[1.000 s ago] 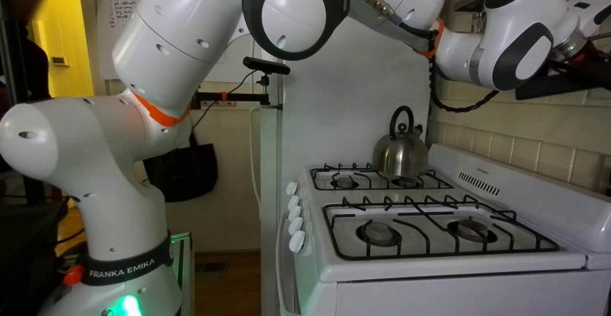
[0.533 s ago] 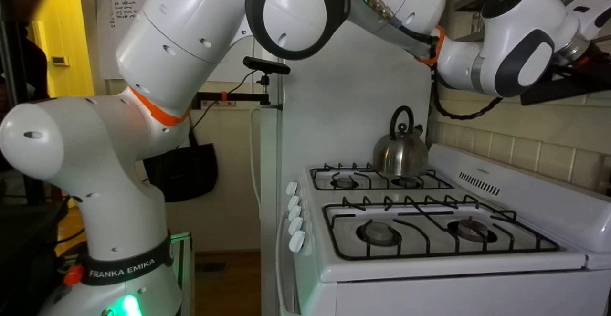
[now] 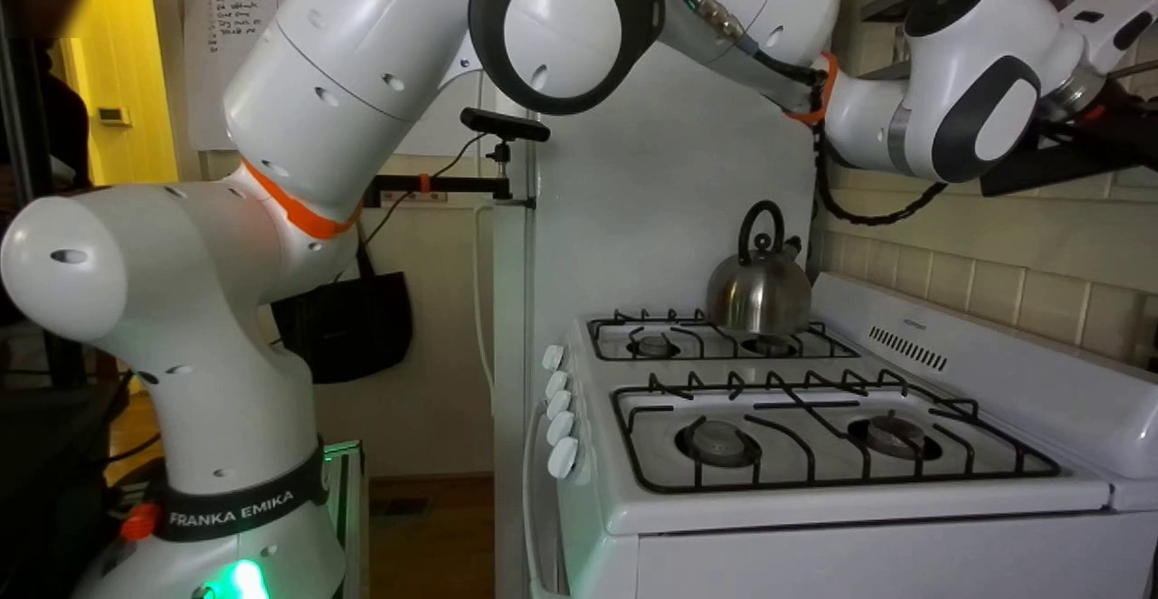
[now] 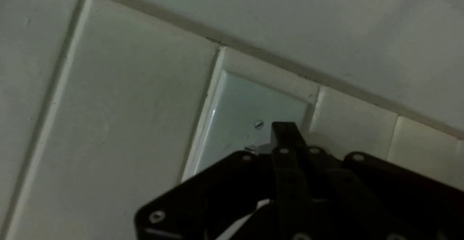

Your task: Push the switch up

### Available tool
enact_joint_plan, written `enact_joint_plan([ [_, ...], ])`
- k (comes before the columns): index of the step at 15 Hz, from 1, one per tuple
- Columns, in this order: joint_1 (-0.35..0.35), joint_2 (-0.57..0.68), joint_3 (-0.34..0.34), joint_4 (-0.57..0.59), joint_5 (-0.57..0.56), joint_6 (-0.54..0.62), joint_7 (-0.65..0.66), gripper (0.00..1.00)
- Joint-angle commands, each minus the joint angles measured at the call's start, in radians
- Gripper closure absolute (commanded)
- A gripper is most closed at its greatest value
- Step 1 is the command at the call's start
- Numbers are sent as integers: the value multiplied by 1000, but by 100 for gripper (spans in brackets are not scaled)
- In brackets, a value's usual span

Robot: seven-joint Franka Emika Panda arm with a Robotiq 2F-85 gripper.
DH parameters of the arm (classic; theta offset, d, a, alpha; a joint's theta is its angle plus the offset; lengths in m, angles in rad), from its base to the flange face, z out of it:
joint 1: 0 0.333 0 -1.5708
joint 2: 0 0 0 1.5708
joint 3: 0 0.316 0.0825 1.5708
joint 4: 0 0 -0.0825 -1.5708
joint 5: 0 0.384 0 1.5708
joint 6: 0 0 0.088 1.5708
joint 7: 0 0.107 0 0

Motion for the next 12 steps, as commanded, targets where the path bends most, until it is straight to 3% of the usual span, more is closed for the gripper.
enact_joint_plan([
  [1, 48, 9, -69, 26, 2, 38, 37, 100],
  [12, 155, 11, -236, 81, 23, 75, 161, 100],
])
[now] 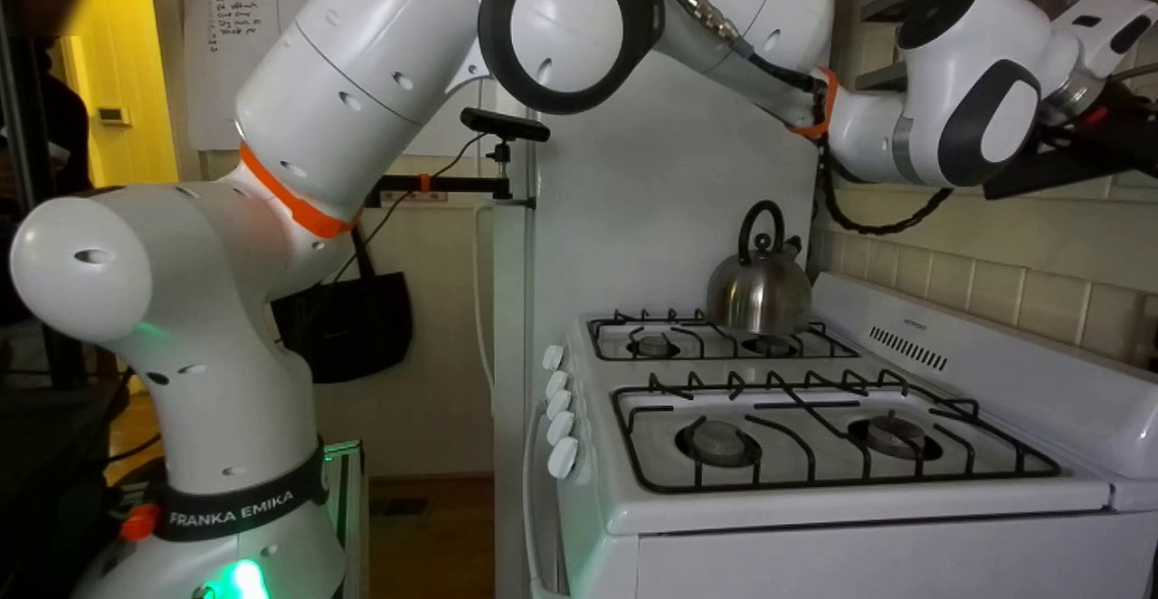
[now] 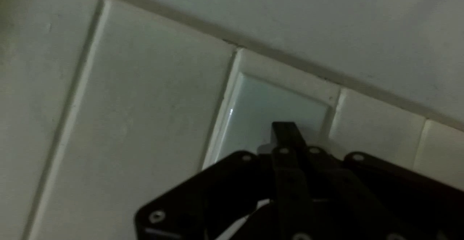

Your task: Push the switch up

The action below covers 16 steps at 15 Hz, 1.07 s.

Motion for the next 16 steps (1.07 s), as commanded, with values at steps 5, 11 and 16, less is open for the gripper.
enact_joint_plan([
  [5, 102, 11, -178, 62, 42, 85, 143, 100],
  [11, 120, 4, -197, 53, 35, 92, 189, 100],
  [16, 100, -13, -161, 40, 34, 82, 208, 100],
])
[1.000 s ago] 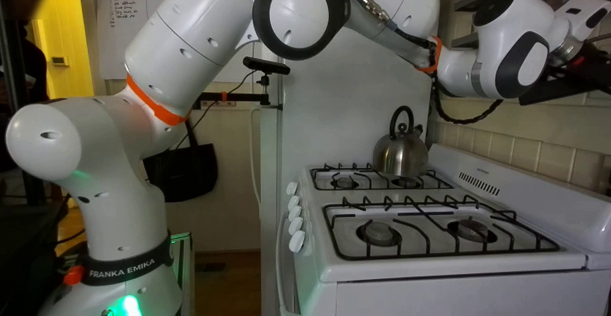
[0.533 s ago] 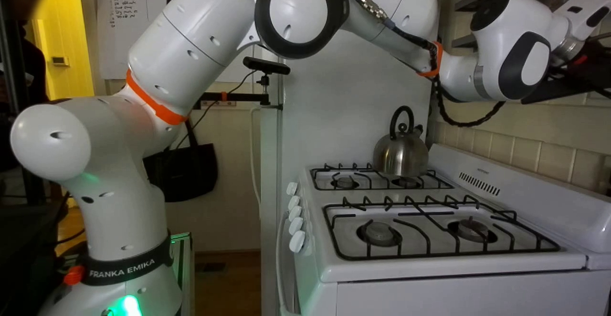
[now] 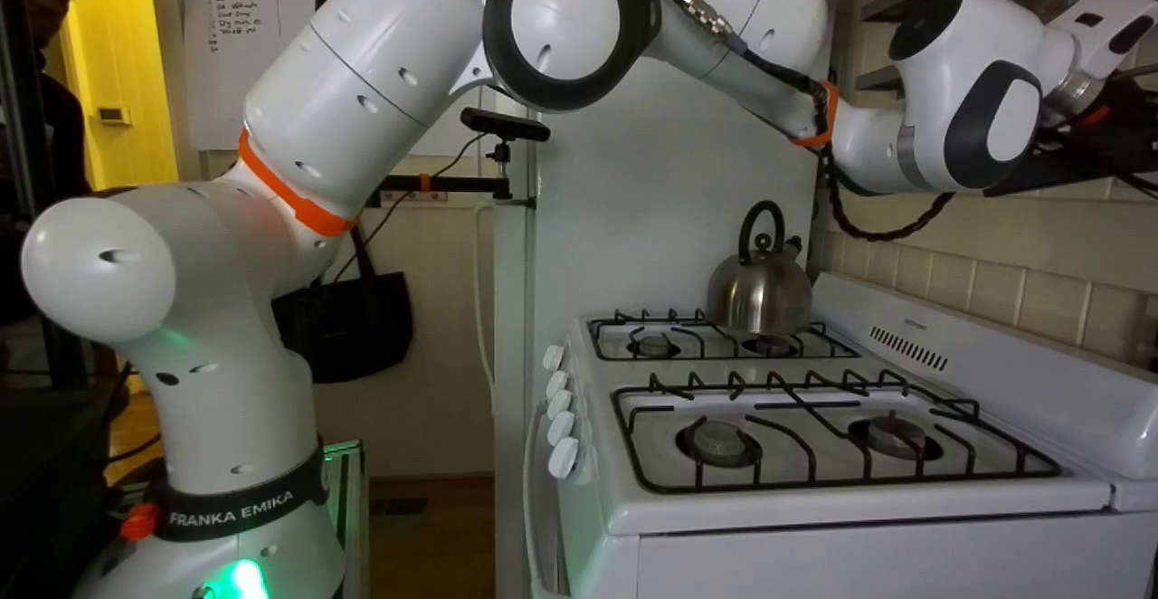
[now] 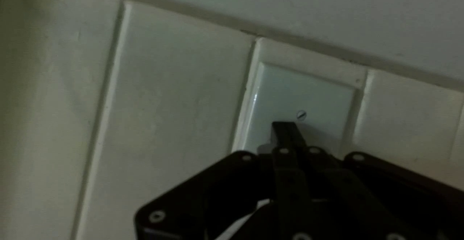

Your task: Push the switch up

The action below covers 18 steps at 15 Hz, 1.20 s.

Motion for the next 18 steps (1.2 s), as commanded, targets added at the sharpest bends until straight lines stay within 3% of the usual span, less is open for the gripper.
enact_joint_plan([
  [1, -5, -13, 16, 21, 17, 16, 21, 100],
  [14, -50, -48, 72, 11, -9, 12, 37, 100],
  [18, -103, -73, 146, -3, -39, -12, -22, 100],
])
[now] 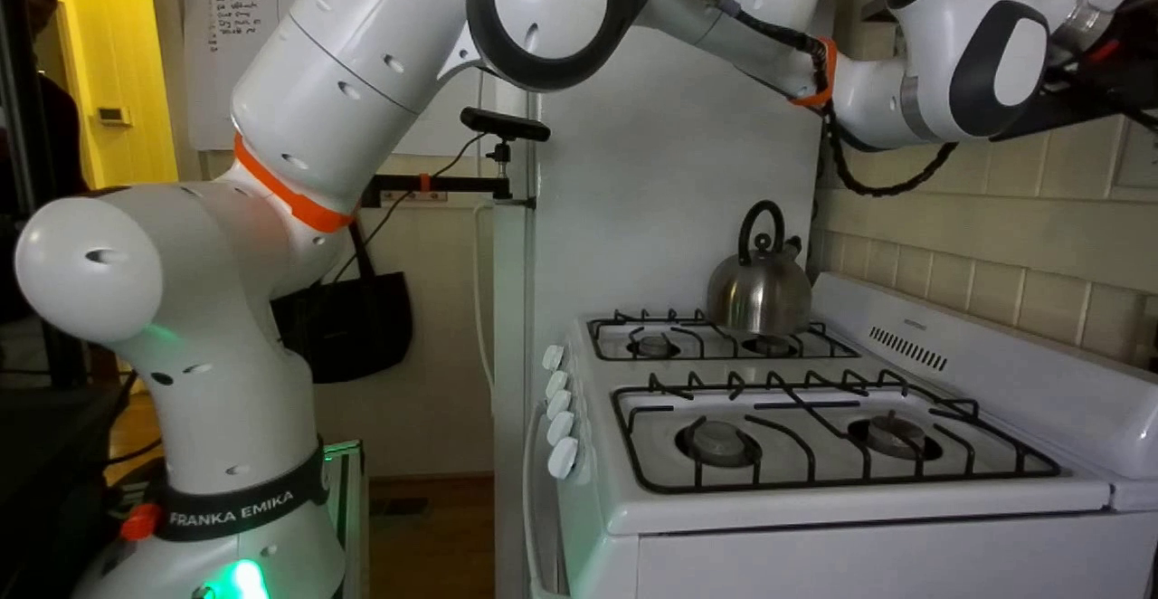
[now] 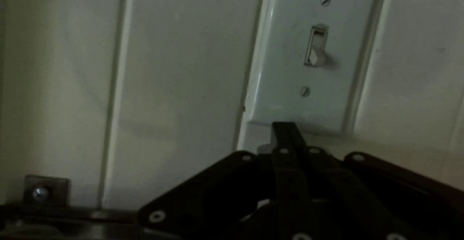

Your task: Push the switch up

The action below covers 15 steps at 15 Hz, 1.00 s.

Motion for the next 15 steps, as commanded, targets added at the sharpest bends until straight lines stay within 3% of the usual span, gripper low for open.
enact_joint_plan([
  [1, -66, -24, 93, -35, -40, -37, -69, 100],
  [6, -177, -32, 255, -83, -69, -135, -206, 100],
  [15, -334, -57, 406, -140, -50, -265, -410, 100],
])
